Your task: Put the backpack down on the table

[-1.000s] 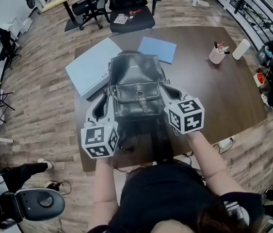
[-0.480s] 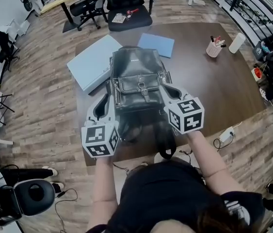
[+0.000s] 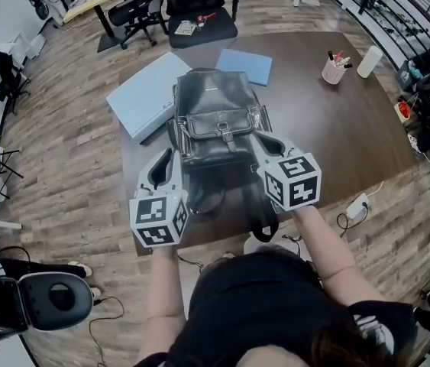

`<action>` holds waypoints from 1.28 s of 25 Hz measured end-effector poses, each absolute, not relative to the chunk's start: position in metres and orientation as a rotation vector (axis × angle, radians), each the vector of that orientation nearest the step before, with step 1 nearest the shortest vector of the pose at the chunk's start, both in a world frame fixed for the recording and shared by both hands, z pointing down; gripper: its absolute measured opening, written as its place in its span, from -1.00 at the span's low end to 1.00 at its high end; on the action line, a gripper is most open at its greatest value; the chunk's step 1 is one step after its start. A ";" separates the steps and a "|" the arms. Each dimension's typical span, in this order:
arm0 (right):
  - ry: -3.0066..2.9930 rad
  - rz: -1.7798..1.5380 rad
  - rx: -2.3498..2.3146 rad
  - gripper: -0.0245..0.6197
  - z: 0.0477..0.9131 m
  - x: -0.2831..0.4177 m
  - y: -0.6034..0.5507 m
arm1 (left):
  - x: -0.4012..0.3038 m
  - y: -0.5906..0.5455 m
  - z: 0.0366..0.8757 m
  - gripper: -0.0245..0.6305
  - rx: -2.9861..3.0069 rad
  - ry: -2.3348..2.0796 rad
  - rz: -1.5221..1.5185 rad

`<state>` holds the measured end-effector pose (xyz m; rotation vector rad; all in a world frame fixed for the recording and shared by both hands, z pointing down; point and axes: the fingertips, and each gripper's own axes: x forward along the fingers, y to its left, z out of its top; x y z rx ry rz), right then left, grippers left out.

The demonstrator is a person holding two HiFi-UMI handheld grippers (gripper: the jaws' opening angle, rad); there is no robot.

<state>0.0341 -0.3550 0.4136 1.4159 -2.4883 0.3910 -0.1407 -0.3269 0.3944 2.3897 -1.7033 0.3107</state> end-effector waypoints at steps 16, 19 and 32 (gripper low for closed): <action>-2.499 0.407 1.414 -0.87 0.415 0.034 -0.334 | -0.140 -0.309 0.399 -0.75 2.381 -1.707 0.320; -2.501 0.413 1.412 -0.88 0.415 0.033 -0.331 | -0.140 -0.306 0.400 -0.75 2.374 -1.706 0.324; -2.495 0.431 1.408 -0.88 0.419 0.038 -0.325 | -0.132 -0.302 0.405 -0.75 2.373 -1.681 0.335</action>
